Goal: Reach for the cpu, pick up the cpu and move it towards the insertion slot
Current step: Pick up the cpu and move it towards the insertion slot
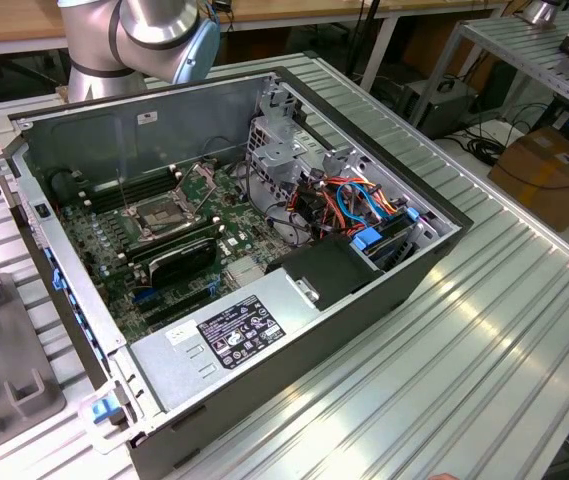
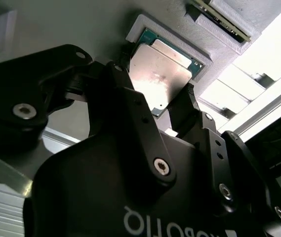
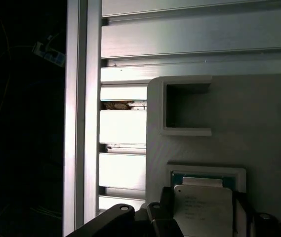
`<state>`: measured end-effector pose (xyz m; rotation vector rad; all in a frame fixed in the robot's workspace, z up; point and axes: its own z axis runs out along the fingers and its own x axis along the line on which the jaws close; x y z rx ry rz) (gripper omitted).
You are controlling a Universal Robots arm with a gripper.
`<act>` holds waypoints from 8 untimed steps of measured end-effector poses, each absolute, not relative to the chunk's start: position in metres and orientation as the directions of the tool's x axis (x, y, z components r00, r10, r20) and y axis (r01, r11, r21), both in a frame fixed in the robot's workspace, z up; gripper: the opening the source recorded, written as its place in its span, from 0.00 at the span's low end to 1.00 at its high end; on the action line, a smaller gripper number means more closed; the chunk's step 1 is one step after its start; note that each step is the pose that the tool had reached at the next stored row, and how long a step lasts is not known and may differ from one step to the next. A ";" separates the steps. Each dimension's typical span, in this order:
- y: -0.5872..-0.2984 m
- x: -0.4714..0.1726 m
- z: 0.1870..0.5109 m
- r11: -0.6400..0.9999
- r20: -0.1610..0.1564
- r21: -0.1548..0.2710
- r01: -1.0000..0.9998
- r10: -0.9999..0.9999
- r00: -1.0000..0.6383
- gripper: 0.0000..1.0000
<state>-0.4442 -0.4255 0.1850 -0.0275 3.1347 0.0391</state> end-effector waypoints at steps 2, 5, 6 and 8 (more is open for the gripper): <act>-0.425 -0.444 0.186 1.000 -0.007 0.025 -0.018 -0.017 -1.000 0.55; -0.425 -0.444 0.189 1.000 -0.007 0.025 -0.018 -0.017 -1.000 0.55; -0.425 -0.444 0.190 1.000 -0.007 0.025 -0.018 -0.017 -1.000 0.55; -0.425 -0.444 0.191 1.000 -0.007 0.025 -0.018 -0.017 -1.000 0.55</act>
